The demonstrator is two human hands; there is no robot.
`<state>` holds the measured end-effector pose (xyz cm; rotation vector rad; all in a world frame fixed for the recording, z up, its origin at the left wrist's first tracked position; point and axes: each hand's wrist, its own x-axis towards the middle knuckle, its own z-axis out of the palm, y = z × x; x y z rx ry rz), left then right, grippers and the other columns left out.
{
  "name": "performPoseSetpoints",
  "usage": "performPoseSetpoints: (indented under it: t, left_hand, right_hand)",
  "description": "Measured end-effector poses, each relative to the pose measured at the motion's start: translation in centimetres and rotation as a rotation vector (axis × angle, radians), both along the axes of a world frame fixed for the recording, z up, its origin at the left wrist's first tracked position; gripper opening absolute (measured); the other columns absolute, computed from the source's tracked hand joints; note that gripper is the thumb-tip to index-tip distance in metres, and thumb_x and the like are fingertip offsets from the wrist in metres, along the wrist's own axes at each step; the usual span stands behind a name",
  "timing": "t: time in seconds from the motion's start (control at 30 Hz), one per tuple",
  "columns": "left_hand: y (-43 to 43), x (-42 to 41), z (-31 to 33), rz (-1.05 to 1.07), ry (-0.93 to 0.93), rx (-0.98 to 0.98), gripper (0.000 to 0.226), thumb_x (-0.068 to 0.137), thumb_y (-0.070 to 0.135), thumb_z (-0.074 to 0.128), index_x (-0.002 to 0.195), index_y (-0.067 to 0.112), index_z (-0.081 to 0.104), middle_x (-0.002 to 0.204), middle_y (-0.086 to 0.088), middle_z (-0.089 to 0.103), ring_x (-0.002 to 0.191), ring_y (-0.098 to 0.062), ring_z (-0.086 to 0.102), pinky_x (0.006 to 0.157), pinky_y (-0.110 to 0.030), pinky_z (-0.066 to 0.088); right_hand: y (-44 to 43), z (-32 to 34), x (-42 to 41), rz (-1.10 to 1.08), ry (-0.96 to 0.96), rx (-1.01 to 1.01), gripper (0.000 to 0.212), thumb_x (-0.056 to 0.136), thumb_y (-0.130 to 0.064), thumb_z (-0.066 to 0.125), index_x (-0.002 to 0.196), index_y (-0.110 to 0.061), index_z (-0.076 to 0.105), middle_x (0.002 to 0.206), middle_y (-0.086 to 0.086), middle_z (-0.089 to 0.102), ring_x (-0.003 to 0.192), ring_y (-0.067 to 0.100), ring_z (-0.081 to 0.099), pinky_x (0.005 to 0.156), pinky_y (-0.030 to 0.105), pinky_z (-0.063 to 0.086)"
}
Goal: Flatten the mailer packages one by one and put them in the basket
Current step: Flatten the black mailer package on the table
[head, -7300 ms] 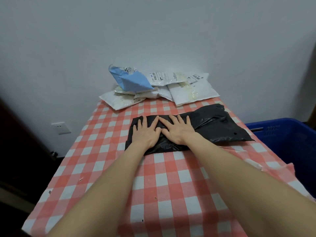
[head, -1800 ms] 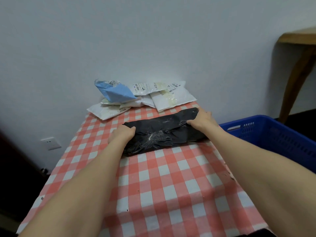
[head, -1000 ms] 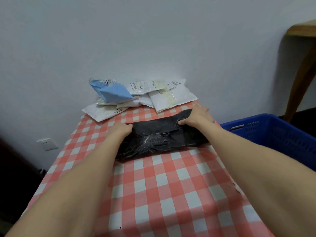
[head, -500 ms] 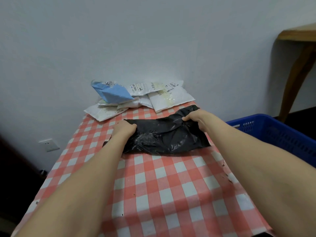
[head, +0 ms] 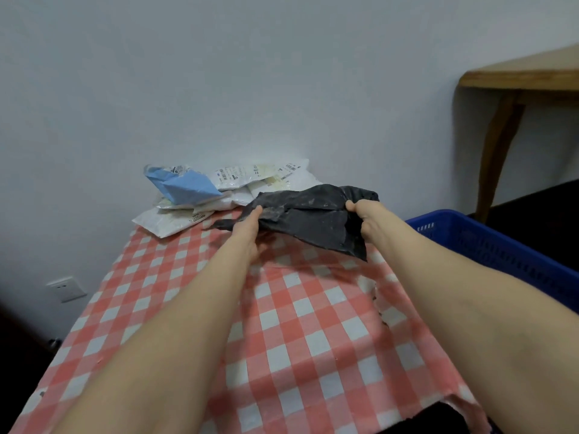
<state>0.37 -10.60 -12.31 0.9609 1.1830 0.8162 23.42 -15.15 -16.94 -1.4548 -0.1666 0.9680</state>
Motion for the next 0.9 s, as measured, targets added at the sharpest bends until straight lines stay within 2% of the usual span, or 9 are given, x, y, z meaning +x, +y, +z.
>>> performPoseSetpoints:
  t: [0.07, 0.13, 0.23, 0.33, 0.47, 0.57, 0.63, 0.77, 0.9]
  left_hand:
    - [0.2, 1.8, 0.5, 0.091, -0.164, 0.029, 0.034, 0.088, 0.023, 0.068, 0.113, 0.003, 0.058, 0.095, -0.012, 0.068, 0.074, -0.025, 0.066, 0.069, -0.041, 0.059]
    - [0.2, 3.5, 1.2, 0.146, -0.255, 0.019, 0.021, 0.087, 0.019, 0.068, 0.102, 0.007, 0.060, 0.089, -0.008, 0.066, 0.072, -0.022, 0.064, 0.073, -0.039, 0.057]
    - [0.9, 6.4, 1.6, 0.149, -0.243, 0.032, 0.032, 0.083, 0.016, 0.072, 0.112, 0.006, 0.061, 0.104, -0.011, 0.069, 0.081, -0.025, 0.068, 0.067, -0.041, 0.059]
    - [1.3, 9.7, 1.6, 0.125, -0.226, 0.064, 0.030, 0.082, 0.008, 0.071, 0.111, 0.004, 0.062, 0.109, -0.014, 0.068, 0.090, -0.029, 0.068, 0.078, -0.048, 0.057]
    - [-0.4, 14.6, 1.5, 0.079, -0.186, 0.108, 0.030, 0.086, 0.003, 0.067, 0.115, 0.001, 0.060, 0.112, -0.014, 0.067, 0.093, -0.030, 0.066, 0.082, -0.049, 0.055]
    - [-1.1, 18.1, 0.3, 0.041, -0.158, 0.106, 0.031, 0.088, 0.000, 0.064, 0.119, 0.001, 0.057, 0.113, -0.014, 0.065, 0.093, -0.030, 0.065, 0.079, -0.043, 0.056]
    - [-1.7, 20.3, -0.8, 0.007, -0.149, 0.103, 0.032, 0.088, -0.002, 0.062, 0.120, 0.002, 0.057, 0.114, -0.013, 0.065, 0.095, -0.029, 0.065, 0.081, -0.044, 0.055]
    - [-1.7, 24.1, -3.2, -0.098, -0.081, 0.063, 0.022, 0.089, 0.007, 0.062, 0.110, 0.003, 0.060, 0.099, -0.009, 0.068, 0.080, -0.024, 0.066, 0.072, -0.036, 0.058]
    - [-0.2, 27.2, -5.7, -0.090, 0.002, 0.066, 0.042, 0.082, 0.018, 0.069, 0.120, 0.005, 0.057, 0.112, -0.010, 0.067, 0.096, -0.026, 0.067, 0.079, -0.036, 0.057]
  right_hand:
    - [-0.4, -0.5, 1.4, -0.021, -0.003, 0.005, 0.053, 0.078, -0.015, 0.074, 0.126, -0.009, 0.053, 0.109, 0.015, 0.066, 0.098, 0.032, 0.063, 0.090, 0.055, 0.049]
    - [-1.5, -0.4, 2.3, -0.033, -0.006, 0.017, 0.053, 0.081, -0.018, 0.072, 0.128, -0.008, 0.051, 0.116, 0.015, 0.064, 0.102, 0.032, 0.062, 0.093, 0.055, 0.048]
    - [-3.8, 0.1, 3.3, -0.080, -0.013, 0.063, 0.062, 0.085, -0.020, 0.070, 0.138, -0.010, 0.041, 0.128, 0.012, 0.058, 0.110, 0.033, 0.058, 0.096, 0.054, 0.046]
    - [-5.7, -0.1, 4.8, -0.145, 0.026, 0.122, 0.063, 0.087, -0.026, 0.069, 0.140, -0.010, 0.038, 0.130, 0.008, 0.055, 0.113, 0.032, 0.057, 0.097, 0.052, 0.047]
    - [-7.8, -2.7, 7.4, -0.149, 0.174, 0.098, 0.057, 0.078, -0.038, 0.076, 0.122, -0.007, 0.059, 0.110, 0.010, 0.069, 0.096, 0.031, 0.067, 0.081, 0.046, 0.055]
    - [-10.1, -3.7, 8.2, -0.119, 0.217, 0.026, 0.032, 0.084, -0.029, 0.068, 0.109, -0.008, 0.068, 0.102, 0.011, 0.070, 0.092, 0.029, 0.066, 0.068, 0.035, 0.051]
    - [-10.8, -5.0, 9.1, -0.103, 0.248, -0.002, 0.022, 0.087, -0.020, 0.064, 0.104, -0.007, 0.066, 0.098, 0.012, 0.068, 0.085, 0.029, 0.064, 0.060, 0.034, 0.046]
    - [-11.3, -8.2, 11.7, -0.190, 0.204, -0.156, 0.041, 0.087, -0.003, 0.062, 0.127, 0.000, 0.054, 0.113, 0.018, 0.065, 0.098, 0.032, 0.064, 0.074, 0.040, 0.049]
    - [-12.7, -10.8, 13.8, -0.282, 0.149, -0.241, 0.048, 0.093, 0.006, 0.049, 0.140, 0.005, 0.038, 0.134, 0.021, 0.053, 0.121, 0.032, 0.054, 0.100, 0.039, 0.045]
